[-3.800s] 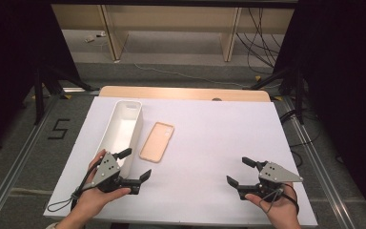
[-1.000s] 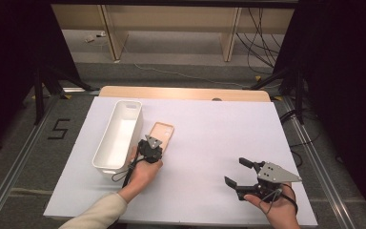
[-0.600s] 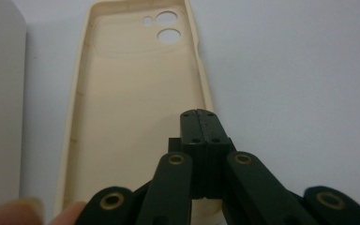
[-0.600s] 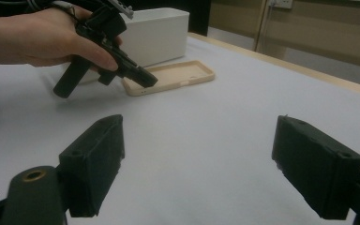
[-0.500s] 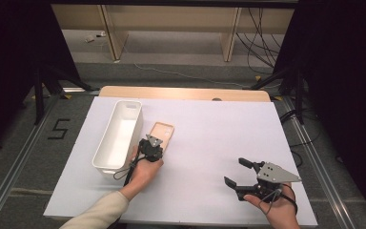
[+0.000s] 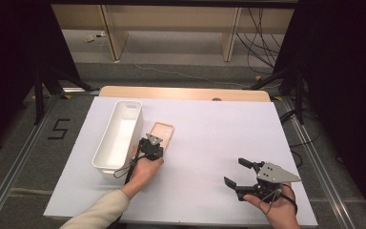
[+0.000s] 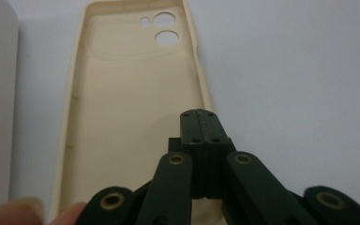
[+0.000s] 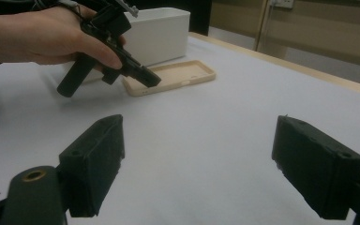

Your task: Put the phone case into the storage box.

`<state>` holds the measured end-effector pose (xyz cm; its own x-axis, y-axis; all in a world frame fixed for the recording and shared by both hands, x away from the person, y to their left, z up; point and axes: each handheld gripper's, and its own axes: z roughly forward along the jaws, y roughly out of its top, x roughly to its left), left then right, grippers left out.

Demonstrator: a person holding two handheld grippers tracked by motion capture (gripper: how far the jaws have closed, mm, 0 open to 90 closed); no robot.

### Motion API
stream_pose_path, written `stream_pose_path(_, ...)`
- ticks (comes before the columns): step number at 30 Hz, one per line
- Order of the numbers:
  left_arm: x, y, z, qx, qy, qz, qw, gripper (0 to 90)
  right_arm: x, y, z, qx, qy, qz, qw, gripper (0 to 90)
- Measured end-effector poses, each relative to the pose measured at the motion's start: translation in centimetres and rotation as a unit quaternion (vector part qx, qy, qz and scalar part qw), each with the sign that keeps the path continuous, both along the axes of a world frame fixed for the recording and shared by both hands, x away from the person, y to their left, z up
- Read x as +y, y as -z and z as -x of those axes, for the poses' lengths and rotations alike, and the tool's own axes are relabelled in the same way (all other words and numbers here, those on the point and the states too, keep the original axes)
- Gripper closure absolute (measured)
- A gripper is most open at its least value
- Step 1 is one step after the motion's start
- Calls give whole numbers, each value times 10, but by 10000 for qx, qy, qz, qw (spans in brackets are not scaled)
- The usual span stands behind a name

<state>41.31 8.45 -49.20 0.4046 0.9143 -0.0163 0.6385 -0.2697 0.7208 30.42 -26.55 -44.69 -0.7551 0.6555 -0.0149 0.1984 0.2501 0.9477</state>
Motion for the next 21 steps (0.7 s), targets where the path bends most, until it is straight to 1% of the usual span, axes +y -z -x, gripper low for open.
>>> stream_pose_path(3, 0, 0, 0, 25, 5, 52, 10000, 899, 0, 0, 0, 42, -3, -18, 10000, 186)
stream_pose_path(4, 0, 0, -1, 21, 26, 37, 10000, 899, 2, 1, 1, 97, -33, -132, 9999, 185)
stream_pose_path(5, 0, 1, -1, 16, 29, 136, 9999, 899, 2, 1, 0, 93, -31, -134, 9999, 186)
stream_pose_path(6, -1, 0, -1, 53, 39, 98, 9999, 899, 2, 1, 0, 97, -31, -141, 9998, 186)
stream_pose_path(8, -3, 0, -2, 50, 55, 111, 9999, 899, 2, 1, 1, 105, -27, -132, 9999, 186)
stream_pose_path(9, -4, 0, -2, 38, 64, 123, 9999, 899, 1, 0, 1, 122, 1, -25, 9999, 186)
stream_pose_path(10, -5, 0, -2, 59, 84, 93, 9999, 899, 1, 0, 1, 123, 1, -27, 9999, 186)
stream_pose_path(11, -6, 0, -2, 32, 85, 129, 9999, 899, 0, 0, 1, 115, 2, -15, 9999, 186)
stream_pose_path(12, -6, 1, -3, 25, 82, 138, 9999, 899, 0, 0, 0, -3, 0, -1, 10000, 186)
stream_pose_path(15, -7, 0, -3, 52, 83, 106, 9999, 899, 0, 0, 0, 9, -24, -2, 10000, 186)
stream_pose_path(16, -7, 1, -3, 20, 100, 135, 9999, 899, 0, 1, 0, -10, -30, -43, 10000, 187)
stream_pose_path(17, -8, 0, -3, 41, 106, 113, 9999, 899, 2, 1, 1, 104, -42, -137, 9998, 187)
stream_pose_path(19, -9, 0, -3, 20, 132, 103, 9999, 899, 2, 1, 0, 99, -41, -144, 9998, 187)
stream_pose_path(20, -9, 0, -3, 26, 132, 109, 9998, 899, 1, 1, 0, 58, -33, -122, 9999, 187)
stream_pose_path(21, -9, 1, -3, 16, 125, 128, 9998, 899, 1, 1, -1, -49, -26, -100, 9999, 187)
